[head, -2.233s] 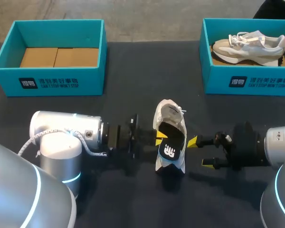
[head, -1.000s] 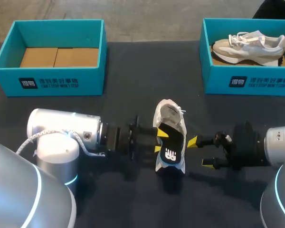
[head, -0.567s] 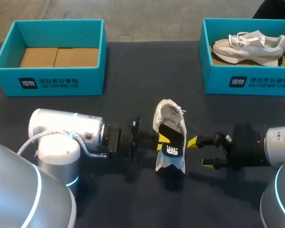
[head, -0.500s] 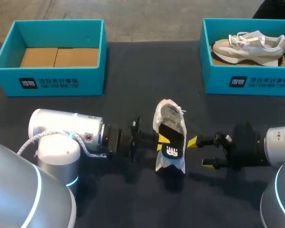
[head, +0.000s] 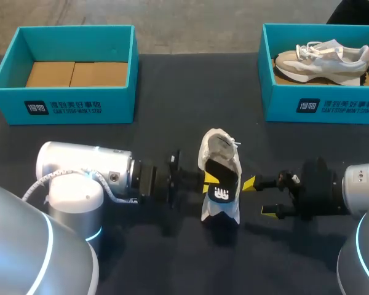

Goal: Take the shoe out of the shoebox, open the shoe tongue, remove and reinsert the insole, then place the shoe into the shoebox

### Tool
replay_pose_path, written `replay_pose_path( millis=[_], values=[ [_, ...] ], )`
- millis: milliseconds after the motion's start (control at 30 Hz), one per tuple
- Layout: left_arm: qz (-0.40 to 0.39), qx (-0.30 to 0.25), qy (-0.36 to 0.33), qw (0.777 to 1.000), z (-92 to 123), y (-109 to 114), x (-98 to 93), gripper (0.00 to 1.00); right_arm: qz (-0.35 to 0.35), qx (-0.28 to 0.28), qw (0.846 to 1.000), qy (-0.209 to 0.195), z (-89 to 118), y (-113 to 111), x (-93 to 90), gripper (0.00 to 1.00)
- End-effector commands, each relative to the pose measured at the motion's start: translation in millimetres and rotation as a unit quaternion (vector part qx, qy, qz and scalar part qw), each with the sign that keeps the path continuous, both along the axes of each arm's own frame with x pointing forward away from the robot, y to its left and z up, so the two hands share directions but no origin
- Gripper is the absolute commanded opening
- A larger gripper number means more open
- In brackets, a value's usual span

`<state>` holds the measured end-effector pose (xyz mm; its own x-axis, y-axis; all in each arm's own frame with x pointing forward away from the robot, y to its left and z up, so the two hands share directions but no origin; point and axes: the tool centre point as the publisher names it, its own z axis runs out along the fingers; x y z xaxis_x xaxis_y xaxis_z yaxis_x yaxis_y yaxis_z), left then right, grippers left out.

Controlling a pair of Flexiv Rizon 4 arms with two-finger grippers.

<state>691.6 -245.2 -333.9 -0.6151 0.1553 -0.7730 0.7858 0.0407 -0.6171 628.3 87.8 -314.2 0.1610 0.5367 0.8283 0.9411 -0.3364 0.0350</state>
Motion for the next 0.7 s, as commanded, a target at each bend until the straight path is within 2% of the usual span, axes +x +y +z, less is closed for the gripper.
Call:
replay_pose_path(
  millis=[33, 400, 533, 700],
  values=[
    [0.007, -0.002, -0.002, 1.000, -8, -4, 4.5, 0.00, -0.001, -0.002, 1.000, 0.000, 1, 1, -0.7, 1.00],
    [0.025, 0.012, -0.002, 1.000, -18, -8, 17.0, 0.00, -0.001, -0.002, 1.000, 0.000, 1, 1, -0.7, 1.00],
    [0.032, 0.029, -0.029, 0.999, -22, -9, 20.2, 0.00, -0.001, -0.002, 1.000, 0.000, 1, 1, -0.7, 1.00],
    [0.037, 0.035, -0.030, 0.998, -26, -8, 23.4, 0.00, -0.001, -0.002, 1.000, 0.000, 1, 1, -0.7, 1.00]
  ],
)
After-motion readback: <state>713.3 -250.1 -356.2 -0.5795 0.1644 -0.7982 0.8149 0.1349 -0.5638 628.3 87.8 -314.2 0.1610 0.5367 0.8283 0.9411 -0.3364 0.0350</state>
